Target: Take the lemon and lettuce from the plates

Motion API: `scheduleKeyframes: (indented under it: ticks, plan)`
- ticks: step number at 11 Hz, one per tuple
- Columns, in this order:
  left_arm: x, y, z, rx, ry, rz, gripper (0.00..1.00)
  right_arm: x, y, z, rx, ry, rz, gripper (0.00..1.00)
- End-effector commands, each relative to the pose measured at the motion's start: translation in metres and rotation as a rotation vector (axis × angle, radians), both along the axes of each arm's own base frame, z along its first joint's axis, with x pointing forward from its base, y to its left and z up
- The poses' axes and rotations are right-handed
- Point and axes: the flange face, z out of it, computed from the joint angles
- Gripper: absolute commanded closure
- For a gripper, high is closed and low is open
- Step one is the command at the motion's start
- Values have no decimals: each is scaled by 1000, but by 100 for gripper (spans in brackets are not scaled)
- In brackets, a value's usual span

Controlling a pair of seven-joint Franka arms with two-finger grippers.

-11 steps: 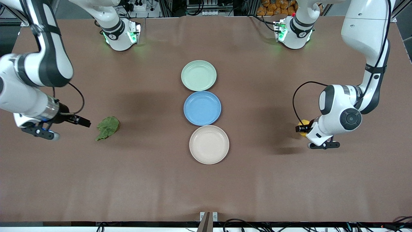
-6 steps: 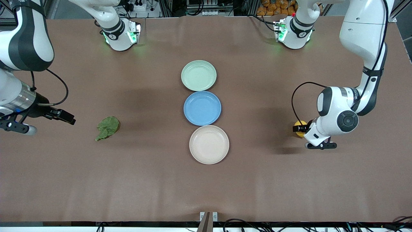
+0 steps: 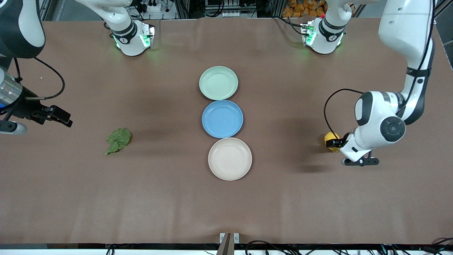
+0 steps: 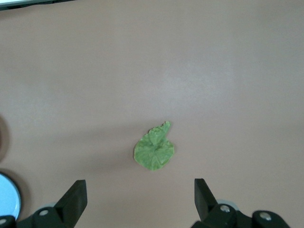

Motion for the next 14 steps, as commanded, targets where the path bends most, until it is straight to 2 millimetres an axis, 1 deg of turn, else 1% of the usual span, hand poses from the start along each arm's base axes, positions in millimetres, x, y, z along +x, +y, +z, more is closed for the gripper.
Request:
scheduleKeyframes:
  ticks: [1, 2, 3, 4, 5, 6, 8, 9, 10, 11, 12, 13, 14]
  plan:
    - [-21, -8, 110, 14, -50, -36, 0, -15, 14, 33, 10, -10, 73, 0]
    - [-25, -11, 131, 14, -59, -40, 0, -22, 18, 43, 8, -7, 83, 0]
    - [-27, -8, 157, 16, -72, -36, 0, -25, 23, 52, 4, 8, 98, 0]
    - [-36, 2, 188, 15, -102, -32, 0, -28, 24, 66, 2, 14, 111, 0]
    - [-43, 8, 212, 5, -124, -21, 0, -29, 27, 74, 5, 14, 119, 0]
    - [-49, 15, 230, 3, -124, -7, 0, -30, 29, 78, 7, 8, 124, 0]
    - [-59, 16, 281, -6, -158, -4, 0, -30, 33, 84, 6, 2, 146, 0]
    - [-64, 17, 310, -15, -163, 1, 0, -31, 32, 86, 6, 0, 159, 0]
    - [-68, 17, 329, -17, -153, -3, 0, -32, 33, 86, 7, 7, 161, 0]
    - [-71, 17, 341, -16, -143, -4, 0, -33, 32, 91, 7, 9, 160, 0]
    - [-80, 17, 355, -15, -145, -7, 0, -35, 31, 93, 9, 18, 159, 0]
    - [-84, 17, 359, -14, -137, -19, 0, -36, 31, 97, 9, 21, 160, 0]
    - [-87, 16, 367, -14, -129, -44, 0, -37, 33, 97, 8, 29, 161, 0]
